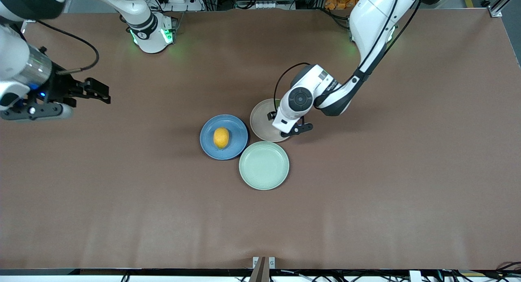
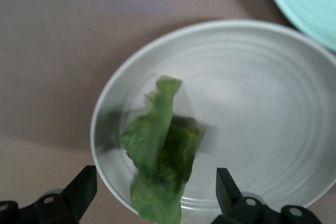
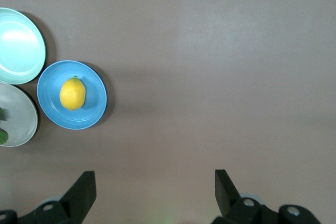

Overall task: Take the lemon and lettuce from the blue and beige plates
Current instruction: 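Grasp the lettuce with the left gripper while the right gripper reaches the lemon, then lift the lettuce with the left gripper while the right gripper grasps the lemon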

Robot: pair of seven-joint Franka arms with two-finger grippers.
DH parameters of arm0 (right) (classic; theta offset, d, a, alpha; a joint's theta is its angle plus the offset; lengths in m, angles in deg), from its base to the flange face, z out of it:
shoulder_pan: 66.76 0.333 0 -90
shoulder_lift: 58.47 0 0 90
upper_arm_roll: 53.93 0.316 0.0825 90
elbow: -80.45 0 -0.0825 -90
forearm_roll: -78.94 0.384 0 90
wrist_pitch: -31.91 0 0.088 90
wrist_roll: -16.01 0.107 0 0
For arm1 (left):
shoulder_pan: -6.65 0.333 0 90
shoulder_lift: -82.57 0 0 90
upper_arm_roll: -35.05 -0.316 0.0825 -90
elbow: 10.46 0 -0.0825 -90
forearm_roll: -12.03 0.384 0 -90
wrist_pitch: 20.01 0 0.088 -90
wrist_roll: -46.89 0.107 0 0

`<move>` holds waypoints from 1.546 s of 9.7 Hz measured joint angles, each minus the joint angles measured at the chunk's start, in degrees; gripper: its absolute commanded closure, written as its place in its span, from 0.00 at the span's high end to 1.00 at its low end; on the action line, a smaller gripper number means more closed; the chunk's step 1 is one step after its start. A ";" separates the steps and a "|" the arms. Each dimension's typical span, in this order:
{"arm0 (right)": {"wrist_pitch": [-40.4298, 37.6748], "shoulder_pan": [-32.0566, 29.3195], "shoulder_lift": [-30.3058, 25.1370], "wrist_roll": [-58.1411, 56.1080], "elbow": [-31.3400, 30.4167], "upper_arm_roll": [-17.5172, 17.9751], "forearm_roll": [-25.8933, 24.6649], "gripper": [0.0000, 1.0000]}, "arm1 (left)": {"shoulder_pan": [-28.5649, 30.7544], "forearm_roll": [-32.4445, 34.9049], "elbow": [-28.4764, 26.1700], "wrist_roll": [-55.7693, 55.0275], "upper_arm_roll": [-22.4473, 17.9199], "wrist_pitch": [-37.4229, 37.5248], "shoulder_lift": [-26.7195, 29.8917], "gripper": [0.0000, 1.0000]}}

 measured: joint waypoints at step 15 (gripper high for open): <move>22.12 14.44 17.52 12.06 -5.88 0.07 2.51 1.00 | -0.64 3.06 8.42 -0.90 -0.74 7.62 -1.10 0.00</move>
